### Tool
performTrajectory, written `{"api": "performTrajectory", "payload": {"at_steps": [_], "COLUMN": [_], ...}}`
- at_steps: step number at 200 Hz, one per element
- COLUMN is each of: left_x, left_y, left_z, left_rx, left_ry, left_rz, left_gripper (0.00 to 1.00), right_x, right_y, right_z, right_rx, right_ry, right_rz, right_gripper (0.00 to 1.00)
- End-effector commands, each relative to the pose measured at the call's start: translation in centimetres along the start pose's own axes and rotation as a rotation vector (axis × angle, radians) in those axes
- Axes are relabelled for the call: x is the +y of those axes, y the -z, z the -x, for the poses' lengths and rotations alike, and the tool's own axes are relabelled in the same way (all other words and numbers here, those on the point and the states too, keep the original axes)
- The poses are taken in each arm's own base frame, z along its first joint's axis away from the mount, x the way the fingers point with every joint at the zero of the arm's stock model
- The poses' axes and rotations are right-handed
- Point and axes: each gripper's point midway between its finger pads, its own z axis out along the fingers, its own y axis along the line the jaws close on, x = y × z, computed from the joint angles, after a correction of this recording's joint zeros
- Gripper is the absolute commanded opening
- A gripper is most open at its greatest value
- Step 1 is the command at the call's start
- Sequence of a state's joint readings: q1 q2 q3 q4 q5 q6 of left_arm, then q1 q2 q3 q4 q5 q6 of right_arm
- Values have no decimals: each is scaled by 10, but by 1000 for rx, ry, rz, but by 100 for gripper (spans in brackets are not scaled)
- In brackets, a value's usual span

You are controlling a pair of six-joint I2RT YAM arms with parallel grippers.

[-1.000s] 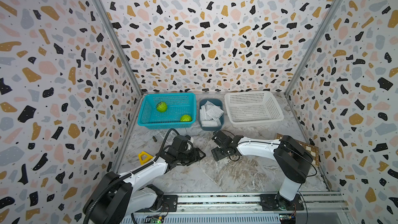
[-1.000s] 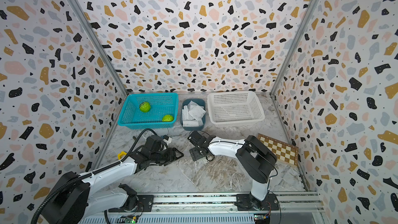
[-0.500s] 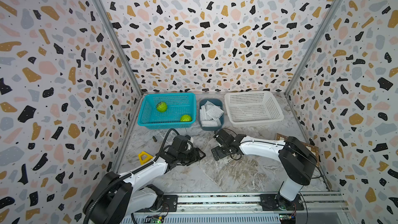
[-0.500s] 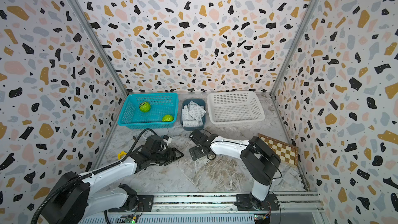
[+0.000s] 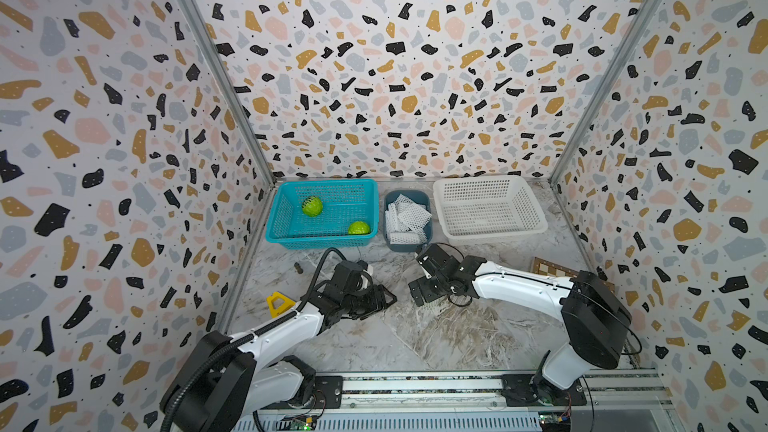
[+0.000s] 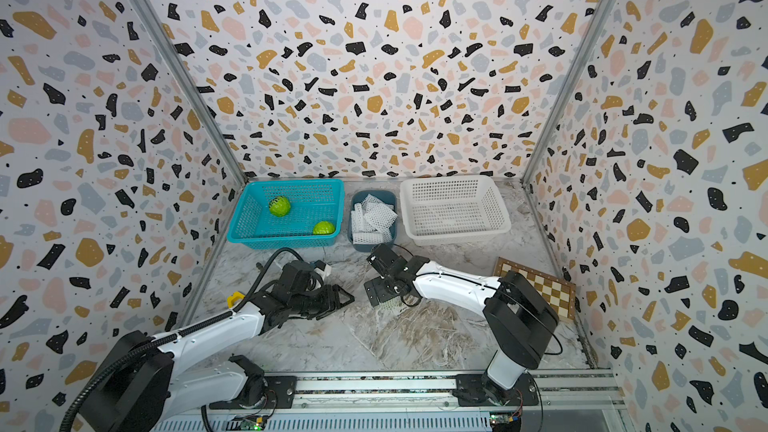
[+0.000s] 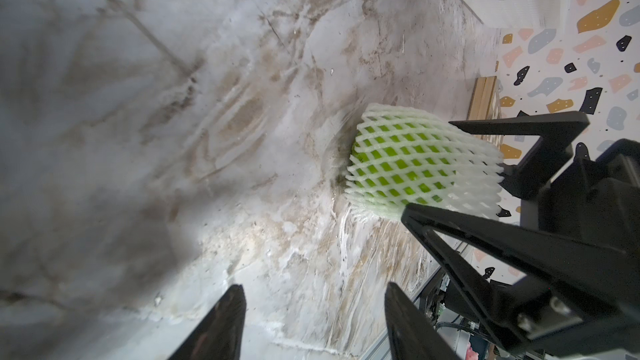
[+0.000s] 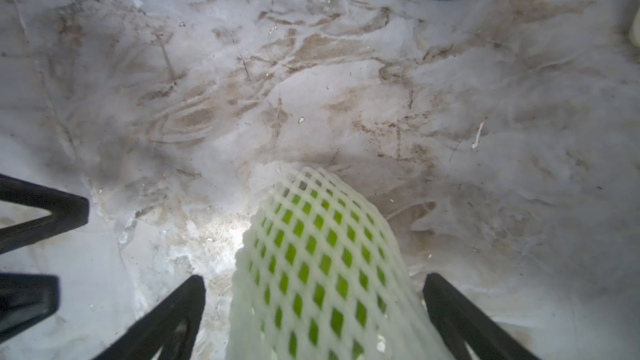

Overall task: Sleeve custard apples in foam nets
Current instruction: Put on the foam net on the custard apple, then pick up the custard apple from the center of the board.

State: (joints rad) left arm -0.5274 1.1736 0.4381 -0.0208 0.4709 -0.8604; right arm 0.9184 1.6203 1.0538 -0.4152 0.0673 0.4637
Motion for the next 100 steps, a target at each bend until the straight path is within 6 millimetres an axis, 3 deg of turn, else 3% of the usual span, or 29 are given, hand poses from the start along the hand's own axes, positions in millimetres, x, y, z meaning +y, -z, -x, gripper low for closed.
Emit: {"api": "performTrajectory", "payload": {"at_steps": [1, 61, 100], "left_x": [-3, -4, -5], "left_y": [0, 1, 0], "left_z": [3, 4, 5], "left_rx": [-7, -8, -8], "left_ry": [2, 1, 1], "left_rz": [-14, -14, -14], "left_gripper": [63, 63, 63], "right_x": [4, 1, -2], "right_y": [10, -9, -17], "right_z": [-3, -14, -16], "right_rx": [1, 48, 57], "right_ry": [-12, -10, -1], "right_rz": [25, 7, -10], "right_gripper": [96, 96, 88]}}
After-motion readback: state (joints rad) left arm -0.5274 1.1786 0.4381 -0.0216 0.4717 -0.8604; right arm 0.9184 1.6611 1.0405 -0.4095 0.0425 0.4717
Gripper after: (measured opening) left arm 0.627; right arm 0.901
